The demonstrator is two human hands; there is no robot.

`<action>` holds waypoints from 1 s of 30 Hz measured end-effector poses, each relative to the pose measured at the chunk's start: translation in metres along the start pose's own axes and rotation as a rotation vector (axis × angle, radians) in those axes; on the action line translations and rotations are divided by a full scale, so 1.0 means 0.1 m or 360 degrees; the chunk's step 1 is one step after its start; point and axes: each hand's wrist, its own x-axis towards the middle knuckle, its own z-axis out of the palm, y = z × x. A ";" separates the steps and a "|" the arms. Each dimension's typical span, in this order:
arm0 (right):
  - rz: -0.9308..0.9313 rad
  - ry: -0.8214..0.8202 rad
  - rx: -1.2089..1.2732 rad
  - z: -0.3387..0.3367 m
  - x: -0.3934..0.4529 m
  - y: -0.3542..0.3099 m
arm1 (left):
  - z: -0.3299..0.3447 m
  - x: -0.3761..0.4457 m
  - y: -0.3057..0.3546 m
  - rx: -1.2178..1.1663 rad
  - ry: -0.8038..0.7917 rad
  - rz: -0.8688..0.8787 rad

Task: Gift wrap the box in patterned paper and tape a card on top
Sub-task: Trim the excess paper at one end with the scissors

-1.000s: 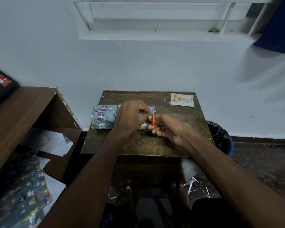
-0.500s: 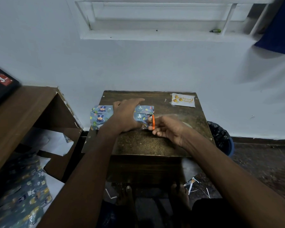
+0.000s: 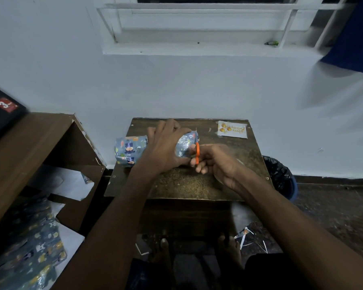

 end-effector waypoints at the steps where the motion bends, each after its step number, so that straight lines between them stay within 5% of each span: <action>1: 0.0003 -0.0006 -0.0006 0.00 -0.02 -0.02 | -0.01 0.00 -0.01 -0.0024 0.0005 0.0013; 10: 0.0063 -0.0013 -0.0179 -0.07 -0.21 -0.11 | -0.09 -0.04 0.07 -0.0442 0.0046 -0.0085; 30: 0.0076 -0.0117 -0.0295 -0.17 -0.27 -0.10 | 0.05 -0.02 0.16 -0.0744 0.0349 -0.0126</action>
